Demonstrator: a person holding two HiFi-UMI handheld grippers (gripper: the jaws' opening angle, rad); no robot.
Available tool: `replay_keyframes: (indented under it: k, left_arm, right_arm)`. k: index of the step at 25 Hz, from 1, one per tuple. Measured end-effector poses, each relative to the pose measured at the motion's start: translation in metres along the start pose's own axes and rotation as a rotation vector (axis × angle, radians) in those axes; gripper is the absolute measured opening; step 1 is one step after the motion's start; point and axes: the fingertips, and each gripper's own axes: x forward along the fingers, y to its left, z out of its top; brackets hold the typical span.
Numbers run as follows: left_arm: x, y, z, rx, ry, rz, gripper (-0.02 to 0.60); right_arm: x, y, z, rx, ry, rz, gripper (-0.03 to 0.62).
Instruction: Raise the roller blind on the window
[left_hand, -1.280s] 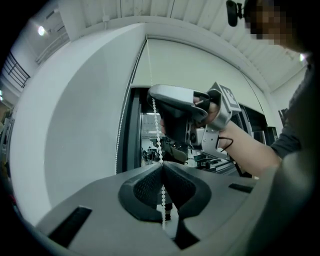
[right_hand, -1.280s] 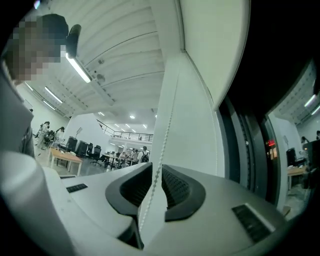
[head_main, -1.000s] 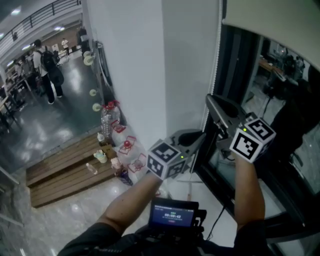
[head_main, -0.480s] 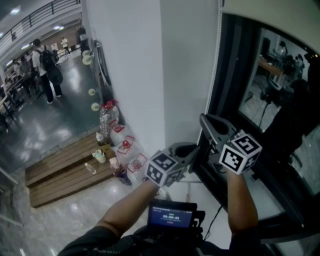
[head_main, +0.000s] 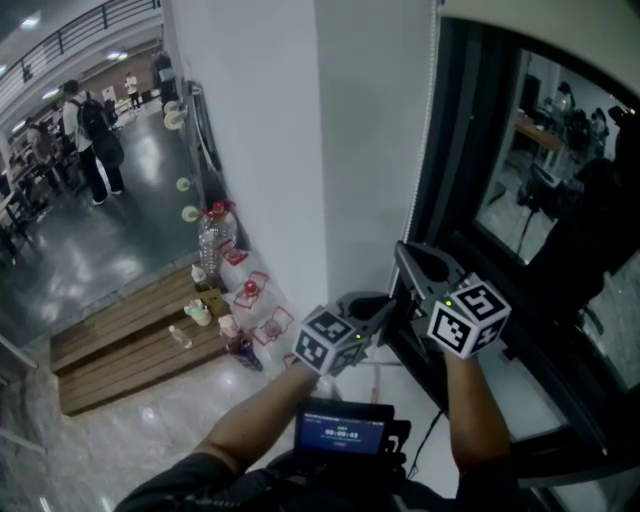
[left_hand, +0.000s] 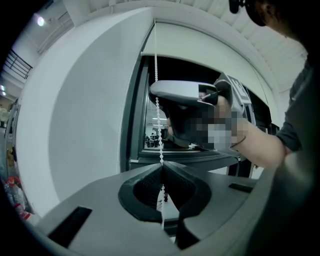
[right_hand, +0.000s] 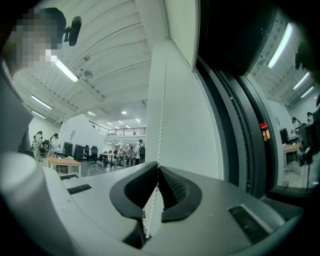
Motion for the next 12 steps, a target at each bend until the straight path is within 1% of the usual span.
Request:
replay_keyframes:
  k: [4,5,6,8,9,10,12]
  left_arm:
    - [0.005,0.001,-0.022,-0.026,0.039,0.001,0.011]
    - [0.006,0.001,-0.027,-0.051,0.041,-0.007,0.011]
    - [0.006,0.001,-0.03,-0.099,0.034,-0.029,0.011]
    - [0.002,-0.001,-0.03,-0.235,0.002,-0.093,0.009]
    - [-0.002,0.0,-0.028,-0.274,-0.008,-0.107,0.009]
    - [-0.007,0.003,-0.026,-0.274,-0.005,-0.099,0.009]
    - [-0.017,0.011,-0.022,-0.214,0.014,-0.055,0.014]
  right_arm:
    - [0.001,0.001,-0.021,0.021,0.038,0.002,0.012]
    - [0.001,0.0,-0.024,0.023,0.043,0.001,0.012]
    - [0.001,0.0,-0.026,0.025,0.044,0.0,0.012]
    - [0.0,0.0,-0.026,0.026,0.041,-0.003,0.012]
    - [0.0,0.001,-0.025,0.025,0.042,-0.004,0.012]
    - [0.0,0.001,-0.025,0.023,0.044,-0.005,0.012]
    - [-0.001,0.001,-0.025,0.024,0.044,-0.005,0.012]
